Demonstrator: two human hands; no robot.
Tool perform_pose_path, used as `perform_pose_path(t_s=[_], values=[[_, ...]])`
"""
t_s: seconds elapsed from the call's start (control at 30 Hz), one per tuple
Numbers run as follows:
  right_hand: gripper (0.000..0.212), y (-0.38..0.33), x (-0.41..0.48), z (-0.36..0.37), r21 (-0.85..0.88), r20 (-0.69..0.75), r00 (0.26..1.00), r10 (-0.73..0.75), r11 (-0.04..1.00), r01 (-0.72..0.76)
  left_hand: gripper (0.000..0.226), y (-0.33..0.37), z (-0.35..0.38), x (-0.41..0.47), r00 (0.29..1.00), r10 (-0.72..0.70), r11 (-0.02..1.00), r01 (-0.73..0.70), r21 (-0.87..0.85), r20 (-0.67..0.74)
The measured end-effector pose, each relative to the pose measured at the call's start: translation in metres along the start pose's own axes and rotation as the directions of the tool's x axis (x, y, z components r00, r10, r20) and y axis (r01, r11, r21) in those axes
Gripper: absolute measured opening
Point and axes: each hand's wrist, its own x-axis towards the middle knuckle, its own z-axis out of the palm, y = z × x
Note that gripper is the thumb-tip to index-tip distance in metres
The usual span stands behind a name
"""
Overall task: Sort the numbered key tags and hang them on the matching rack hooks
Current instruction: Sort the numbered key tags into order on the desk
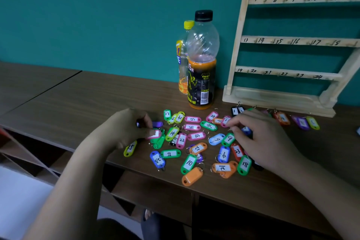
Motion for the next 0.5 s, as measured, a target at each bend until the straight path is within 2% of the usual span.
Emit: perform_pose_path(t_s=[0.1,0.3,0.4,0.5], values=[[0.018,-0.002,0.001,-0.001,0.006,-0.002,1.000,0.015,1.000,-0.015,0.028,0.002,-0.003,-0.003,1.000,0.005,0.999,-0.006,-0.045,-0.012],[0.015,-0.015,0.000,-0.002,0.010,0.007,0.999,-0.042,0.999,0.042,0.021,0.026,0.005,-0.005,0.983,0.029,0.984,-0.060,-0.168,-0.180],[0.013,-0.026,-0.003,0.000,0.067,0.014,0.999,-0.045,0.997,0.044,0.018,0.051,0.018,-0.007,0.983,0.091,0.958,-0.130,-0.256,-0.160],[0.016,-0.038,-0.006,0.003,0.197,0.007,1.000,0.020,0.980,-0.021,0.014,0.077,0.033,-0.011,0.979,0.170,0.926,-0.197,-0.322,-0.109]])
